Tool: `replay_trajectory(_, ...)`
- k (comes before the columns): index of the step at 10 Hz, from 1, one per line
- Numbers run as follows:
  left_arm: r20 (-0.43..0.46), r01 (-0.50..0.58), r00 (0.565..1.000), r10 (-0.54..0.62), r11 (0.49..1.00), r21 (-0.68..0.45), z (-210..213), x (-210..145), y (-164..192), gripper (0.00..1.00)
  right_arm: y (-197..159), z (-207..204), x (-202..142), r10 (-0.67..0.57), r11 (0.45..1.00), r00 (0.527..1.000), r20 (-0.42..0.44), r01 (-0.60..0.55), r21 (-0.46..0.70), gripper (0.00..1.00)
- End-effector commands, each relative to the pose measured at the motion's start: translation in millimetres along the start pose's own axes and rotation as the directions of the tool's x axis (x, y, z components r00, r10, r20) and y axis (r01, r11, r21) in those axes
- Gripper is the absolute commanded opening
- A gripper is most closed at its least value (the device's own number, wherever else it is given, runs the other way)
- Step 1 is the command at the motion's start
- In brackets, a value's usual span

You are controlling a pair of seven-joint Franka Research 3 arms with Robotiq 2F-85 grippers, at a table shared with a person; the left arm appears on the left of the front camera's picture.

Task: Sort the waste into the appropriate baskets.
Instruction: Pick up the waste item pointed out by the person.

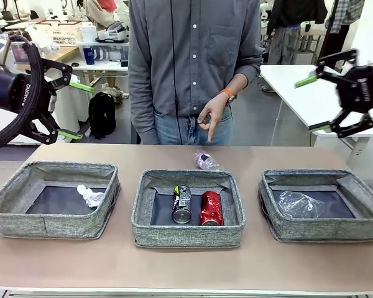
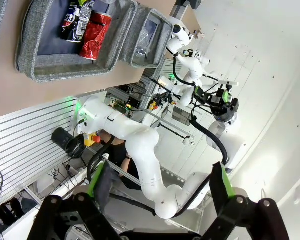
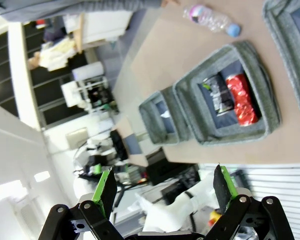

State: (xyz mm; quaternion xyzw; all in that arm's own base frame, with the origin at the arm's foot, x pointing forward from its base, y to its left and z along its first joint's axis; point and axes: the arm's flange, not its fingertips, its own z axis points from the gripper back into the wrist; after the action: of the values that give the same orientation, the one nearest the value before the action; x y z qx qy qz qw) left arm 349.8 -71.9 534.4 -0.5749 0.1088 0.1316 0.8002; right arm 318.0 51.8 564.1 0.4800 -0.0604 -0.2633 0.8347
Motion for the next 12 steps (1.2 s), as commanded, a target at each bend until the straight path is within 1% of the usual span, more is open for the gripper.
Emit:
replay_trajectory(1,-0.006,-0.005,1.000,0.005,1.000,-0.019,-1.1,-0.8,-3.9,1.00,37.3,-53.2,24.8,0.154,0.971,0.986,0.063,-0.139,-0.193,1.00)
replay_trajectory(2,-0.006,-0.005,1.000,0.005,1.000,-0.019,-1.1,-0.8,-3.9,1.00,53.5,-90.4,34.0,0.276,0.932,0.957,0.086,-0.245,-0.267,1.00)
replay_trajectory(3,-0.006,-0.005,1.000,0.005,1.000,-0.019,-1.1,-0.8,-3.9,1.00,63.3,-129.4,39.0,0.400,0.888,0.913,0.079,-0.365,-0.278,1.00)
replay_trajectory(4,-0.006,-0.005,1.000,0.005,1.000,-0.019,-1.1,-0.8,-3.9,1.00,71.6,-168.3,43.4,0.510,0.827,0.853,0.114,-0.449,-0.338,1.00)
replay_trajectory(5,-0.006,-0.005,1.000,0.005,1.000,-0.019,-1.1,-0.8,-3.9,1.00,80.2,-205.0,47.6,0.606,0.746,0.793,0.064,-0.539,-0.392,1.00)
replay_trajectory(6,-0.006,-0.005,1.000,0.005,1.000,-0.019,-1.1,-0.8,-3.9,1.00,87.4,-241.5,52.9,0.676,0.666,0.737,-0.016,-0.619,-0.416,1.00)
replay_trajectory(8,-0.006,-0.005,1.000,0.005,1.000,-0.019,-1.1,-0.8,-3.9,1.00,83.7,-295.8,64.9,0.711,0.550,0.682,-0.169,-0.690,-0.471,1.00)
replay_trajectory(9,-0.006,-0.005,1.000,0.005,1.000,-0.019,-1.1,-0.8,-3.9,1.00,77.0,-308.2,65.9,0.698,0.498,0.682,-0.219,-0.682,-0.536,1.00)
replay_trajectory(10,-0.006,-0.005,1.000,0.005,1.000,-0.019,-1.1,-0.8,-3.9,1.00,67.1,-284.7,50.2,0.709,0.581,0.692,-0.138,-0.684,-0.442,1.00)
replay_trajectory(11,-0.006,-0.005,1.000,0.005,1.000,-0.019,-1.1,-0.8,-3.9,1.00,67.1,-284.7,50.2,0.709,0.581,0.692,-0.138,-0.684,-0.442,1.00)
replay_trajectory(12,-0.006,-0.005,1.000,0.005,1.000,-0.019,-1.1,-0.8,-3.9,1.00,51.7,-307.4,67.8,0.711,0.527,0.674,-0.202,-0.700,-0.481,1.00)
